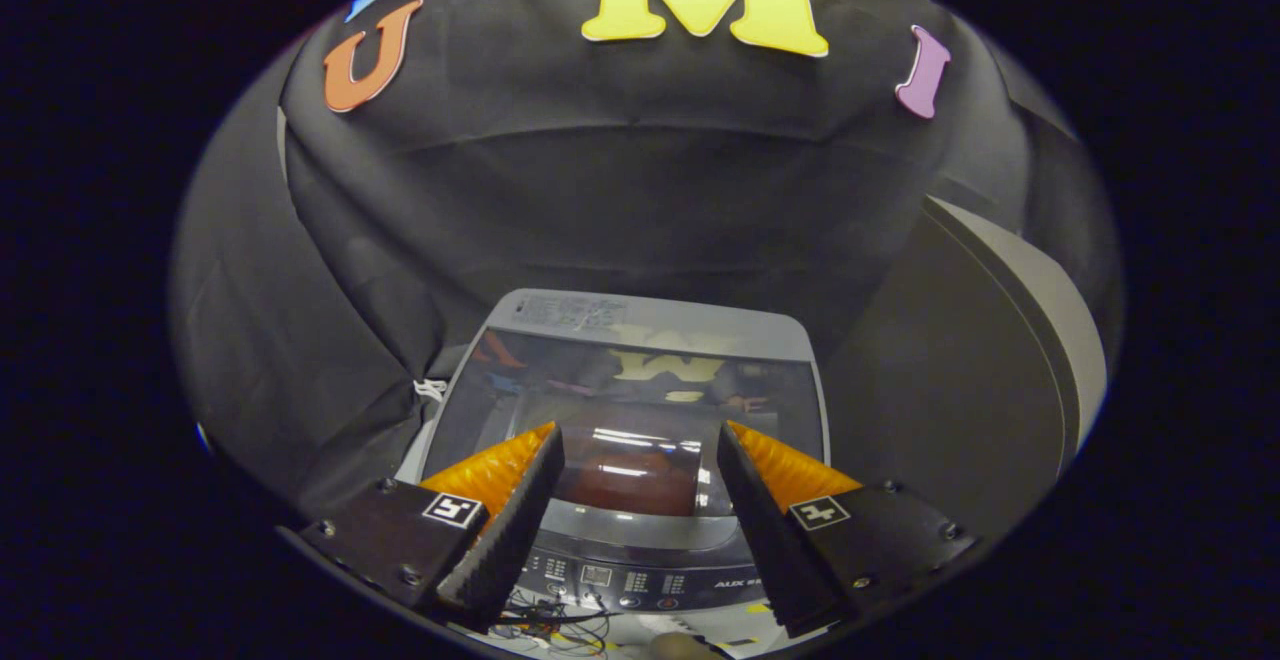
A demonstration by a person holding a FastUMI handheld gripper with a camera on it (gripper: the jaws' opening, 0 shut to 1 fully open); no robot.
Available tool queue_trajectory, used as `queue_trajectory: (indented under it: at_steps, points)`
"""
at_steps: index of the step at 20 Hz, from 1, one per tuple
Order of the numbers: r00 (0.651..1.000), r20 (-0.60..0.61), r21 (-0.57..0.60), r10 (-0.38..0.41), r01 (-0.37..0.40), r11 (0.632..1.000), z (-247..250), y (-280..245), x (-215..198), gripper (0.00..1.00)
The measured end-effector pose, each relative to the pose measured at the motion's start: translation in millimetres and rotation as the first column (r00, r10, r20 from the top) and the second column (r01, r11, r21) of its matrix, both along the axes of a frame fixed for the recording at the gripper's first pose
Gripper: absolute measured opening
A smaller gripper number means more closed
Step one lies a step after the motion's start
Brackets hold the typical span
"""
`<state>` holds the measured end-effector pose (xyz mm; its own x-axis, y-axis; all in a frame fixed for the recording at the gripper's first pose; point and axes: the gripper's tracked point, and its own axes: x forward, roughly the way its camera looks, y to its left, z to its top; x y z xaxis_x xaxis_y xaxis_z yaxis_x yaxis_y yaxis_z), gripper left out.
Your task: Put the clothes into the washing machine and then close the washing machine lid.
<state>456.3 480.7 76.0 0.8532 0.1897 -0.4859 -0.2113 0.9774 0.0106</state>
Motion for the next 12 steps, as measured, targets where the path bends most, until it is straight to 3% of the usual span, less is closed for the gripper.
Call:
queue_trajectory:
  at_steps: [6,12]
  points:
    - [0.983,0.175,0.06,0.057,-0.069,0.996,79,-20,-66,0.97]
    - [0.885,0.464,0.126,0.038,-0.108,0.986,191,-108,-159,0.96]
